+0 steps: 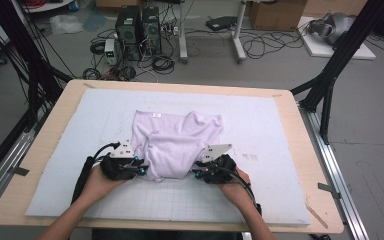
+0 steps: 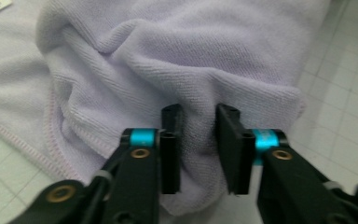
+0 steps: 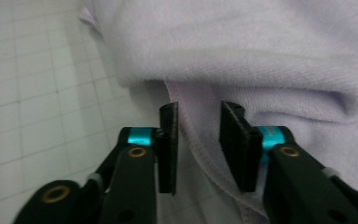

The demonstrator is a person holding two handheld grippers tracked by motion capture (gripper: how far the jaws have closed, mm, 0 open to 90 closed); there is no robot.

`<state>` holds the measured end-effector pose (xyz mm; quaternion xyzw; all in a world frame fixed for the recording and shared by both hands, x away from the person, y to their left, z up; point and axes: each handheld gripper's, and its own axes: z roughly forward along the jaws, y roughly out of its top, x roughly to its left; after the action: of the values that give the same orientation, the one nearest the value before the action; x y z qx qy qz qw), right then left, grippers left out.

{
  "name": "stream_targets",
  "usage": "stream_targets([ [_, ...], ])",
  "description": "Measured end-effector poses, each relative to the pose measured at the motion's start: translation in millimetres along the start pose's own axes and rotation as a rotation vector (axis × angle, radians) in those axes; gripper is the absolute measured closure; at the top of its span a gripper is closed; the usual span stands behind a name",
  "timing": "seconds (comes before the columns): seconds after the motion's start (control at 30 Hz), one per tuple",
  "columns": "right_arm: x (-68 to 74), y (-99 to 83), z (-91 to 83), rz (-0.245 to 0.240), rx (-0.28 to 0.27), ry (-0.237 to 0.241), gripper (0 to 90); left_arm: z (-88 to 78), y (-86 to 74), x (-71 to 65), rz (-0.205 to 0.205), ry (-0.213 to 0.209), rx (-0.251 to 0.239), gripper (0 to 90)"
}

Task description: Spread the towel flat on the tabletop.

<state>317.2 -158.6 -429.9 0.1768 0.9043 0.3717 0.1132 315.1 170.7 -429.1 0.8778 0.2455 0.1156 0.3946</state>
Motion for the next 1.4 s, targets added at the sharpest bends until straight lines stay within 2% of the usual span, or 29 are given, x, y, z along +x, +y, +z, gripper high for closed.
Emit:
stream_targets([
  [0.03,-0.2,-0.1,1.4,-0.004,0.011,0.009,81.0,0.1,0.6,-0.5,0.0,-0.003,-0.008,77.8],
  [0.13,-0.1,0.1,-1.7,-0.019,-0.004,0.049,85.5,-6.3,1.4,-2.2,0.009,-0.002,-0.011,80.7],
  [0.23,0.5,-0.9,-12.1,-0.02,-0.031,0.052,86.2,-17.5,3.1,-3.7,0.017,0.003,-0.032,81.4],
  [0.43,4.6,-7.0,-43.1,-0.01,-0.098,0.059,86.3,-39.5,12.7,-14.6,0.046,-0.027,-0.078,81.5],
  [0.67,11.0,-4.0,-73.7,-0.04,-0.136,0.042,86.4,-57.0,27.9,-28.7,0.071,-0.057,-0.124,81.4],
  [0.73,14.4,-1.3,-82.9,-0.051,-0.146,0.039,86.4,-59.5,28.4,-32.6,0.064,-0.07,-0.127,81.3],
  [0.9,27.4,2.4,-104.1,-0.092,-0.153,0.041,86.4,-66.9,25.0,-46.0,0.08,-0.11,-0.143,81.0],
  [0.97,30.8,1.3,-108.8,-0.096,-0.154,0.043,86.4,-64.0,22.9,-48.6,0.081,-0.117,-0.127,79.5],
  [1.03,30.4,-1.1,-107.8,-0.09,-0.141,0.039,86.4,-54.7,19.6,-47.4,0.067,-0.115,-0.101,77.0],
  [1.07,28.7,-2.7,-105.5,-0.082,-0.139,0.04,86.4,-49.1,17.4,-45.6,0.063,-0.11,-0.081,75.6],
  [1.17,21.2,-8.8,-95.2,-0.053,-0.125,0.044,86.3,-30.5,7.8,-40.9,0.012,-0.117,-0.041,68.2],
  [1.23,15.5,-13.6,-86.5,-0.036,-0.112,0.046,86.3,-20.9,1.5,-39.7,0.01,-0.127,-0.009,67.0],
  [1.3,11.1,-18.0,-79.1,-0.018,-0.101,0.053,86.2,-13.1,-3.7,-39.8,0.015,-0.133,0.021,69.2],
  [1.4,8.6,-22.6,-72.5,-0.002,-0.098,0.058,86.2,-6.3,-8.3,-41.8,0.052,-0.131,0.06,82.1],
])
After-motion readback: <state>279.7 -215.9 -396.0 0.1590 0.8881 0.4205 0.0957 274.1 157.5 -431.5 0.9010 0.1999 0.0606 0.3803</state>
